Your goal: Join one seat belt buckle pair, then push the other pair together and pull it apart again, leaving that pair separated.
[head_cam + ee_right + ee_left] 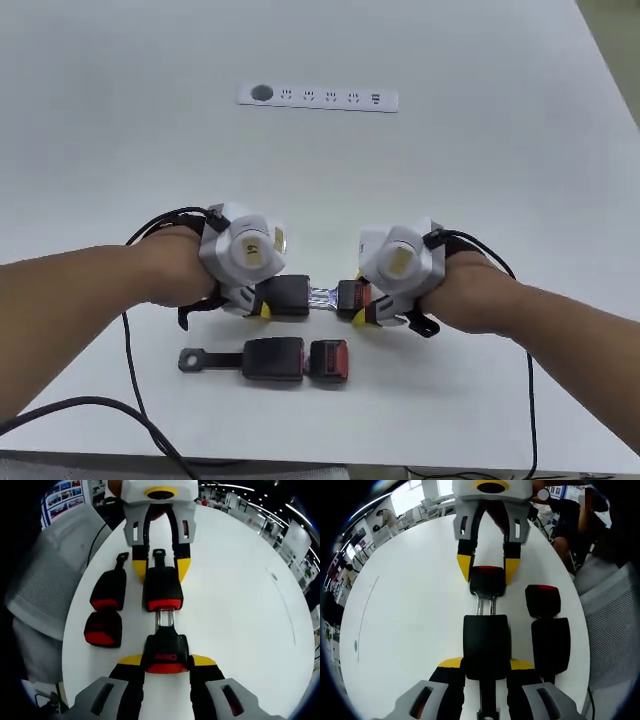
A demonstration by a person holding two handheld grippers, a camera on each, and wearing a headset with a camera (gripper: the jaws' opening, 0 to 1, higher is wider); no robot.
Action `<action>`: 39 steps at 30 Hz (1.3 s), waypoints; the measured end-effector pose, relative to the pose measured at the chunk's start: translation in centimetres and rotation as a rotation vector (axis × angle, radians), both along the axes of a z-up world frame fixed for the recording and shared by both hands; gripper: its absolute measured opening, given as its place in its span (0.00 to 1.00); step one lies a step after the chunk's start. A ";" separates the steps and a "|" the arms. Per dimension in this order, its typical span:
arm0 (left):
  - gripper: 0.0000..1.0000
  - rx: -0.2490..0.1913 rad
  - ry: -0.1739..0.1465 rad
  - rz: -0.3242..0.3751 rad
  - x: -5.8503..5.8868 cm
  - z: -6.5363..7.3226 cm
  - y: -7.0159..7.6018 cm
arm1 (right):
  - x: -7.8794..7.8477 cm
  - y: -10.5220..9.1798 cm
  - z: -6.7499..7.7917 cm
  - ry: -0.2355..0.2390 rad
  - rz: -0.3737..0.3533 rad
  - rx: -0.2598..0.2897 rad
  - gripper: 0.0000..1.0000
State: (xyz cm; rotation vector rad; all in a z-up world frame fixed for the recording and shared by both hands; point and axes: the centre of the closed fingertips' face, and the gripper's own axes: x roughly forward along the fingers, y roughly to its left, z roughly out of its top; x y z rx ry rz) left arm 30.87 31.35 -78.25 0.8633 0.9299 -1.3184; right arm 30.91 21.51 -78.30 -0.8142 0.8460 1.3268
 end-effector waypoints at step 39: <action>0.31 -0.021 -0.005 -0.004 -0.1 0.1 -0.2 | 0.2 3.1 0.0 0.025 0.073 -0.034 0.29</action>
